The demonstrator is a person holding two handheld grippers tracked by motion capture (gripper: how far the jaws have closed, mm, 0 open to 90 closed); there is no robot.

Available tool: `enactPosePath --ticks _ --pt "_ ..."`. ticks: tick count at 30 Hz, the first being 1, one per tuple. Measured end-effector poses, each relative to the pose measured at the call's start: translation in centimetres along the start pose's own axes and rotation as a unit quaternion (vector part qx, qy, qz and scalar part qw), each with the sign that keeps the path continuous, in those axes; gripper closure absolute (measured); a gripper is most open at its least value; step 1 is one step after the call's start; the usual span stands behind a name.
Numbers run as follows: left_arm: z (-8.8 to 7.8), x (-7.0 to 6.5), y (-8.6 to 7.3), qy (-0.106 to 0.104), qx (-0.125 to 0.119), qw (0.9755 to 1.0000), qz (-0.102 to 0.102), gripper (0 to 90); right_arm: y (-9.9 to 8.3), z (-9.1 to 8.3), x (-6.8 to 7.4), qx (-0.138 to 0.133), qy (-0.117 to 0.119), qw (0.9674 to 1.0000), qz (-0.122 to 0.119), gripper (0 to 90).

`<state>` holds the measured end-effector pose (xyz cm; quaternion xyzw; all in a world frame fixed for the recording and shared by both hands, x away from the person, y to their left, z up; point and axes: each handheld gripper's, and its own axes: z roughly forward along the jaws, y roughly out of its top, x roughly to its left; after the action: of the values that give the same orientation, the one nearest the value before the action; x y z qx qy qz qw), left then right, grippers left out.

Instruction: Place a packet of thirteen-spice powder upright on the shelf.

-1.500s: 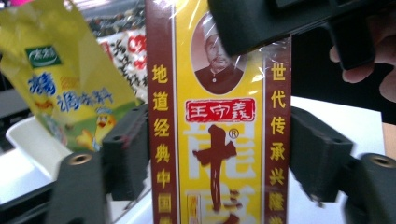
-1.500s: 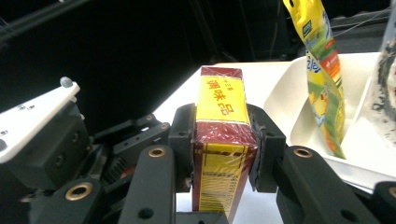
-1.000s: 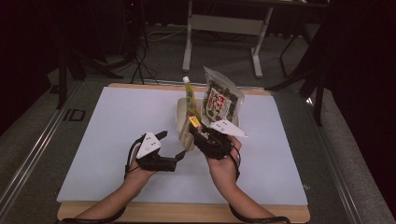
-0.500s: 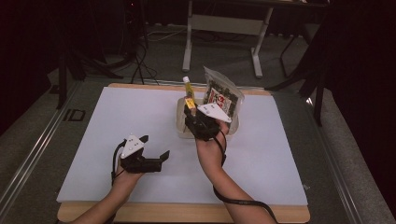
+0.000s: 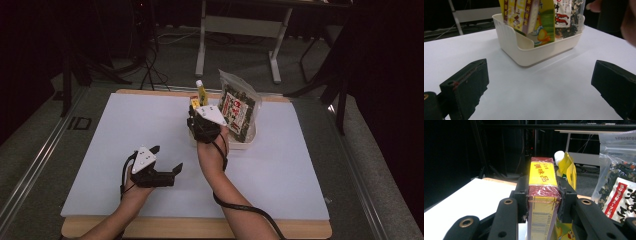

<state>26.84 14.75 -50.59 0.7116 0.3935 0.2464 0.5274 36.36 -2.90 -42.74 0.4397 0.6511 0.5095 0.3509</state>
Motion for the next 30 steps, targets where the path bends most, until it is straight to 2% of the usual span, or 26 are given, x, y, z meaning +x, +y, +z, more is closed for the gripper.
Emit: enactPosePath --ticks 3,11,13,23,30 --pt "0.0 0.1 0.0 0.002 -0.002 1.0 0.0 1.6 -0.3 -0.1 0.3 -0.004 -0.006 0.9997 -0.023 67.2" --pt "0.2 0.0 0.0 -0.001 0.003 1.0 0.0 1.6 -0.2 -0.6 1.1 -0.01 0.006 0.9995 -0.03 67.2" --pt "0.2 0.0 0.0 -0.003 0.003 1.0 -0.001 1.6 -0.1 -0.3 1.2 -0.005 -0.001 0.9992 -0.039 67.2" --pt "0.2 -0.1 -0.1 -0.004 0.004 1.0 0.001 1.6 -0.5 2.0 1.2 0.014 -0.032 0.9982 -0.049 67.2" --pt "0.3 -0.1 -0.1 -0.004 0.008 0.9999 0.006 1.6 -0.9 3.6 1.6 0.029 -0.049 0.9977 -0.038 67.2"
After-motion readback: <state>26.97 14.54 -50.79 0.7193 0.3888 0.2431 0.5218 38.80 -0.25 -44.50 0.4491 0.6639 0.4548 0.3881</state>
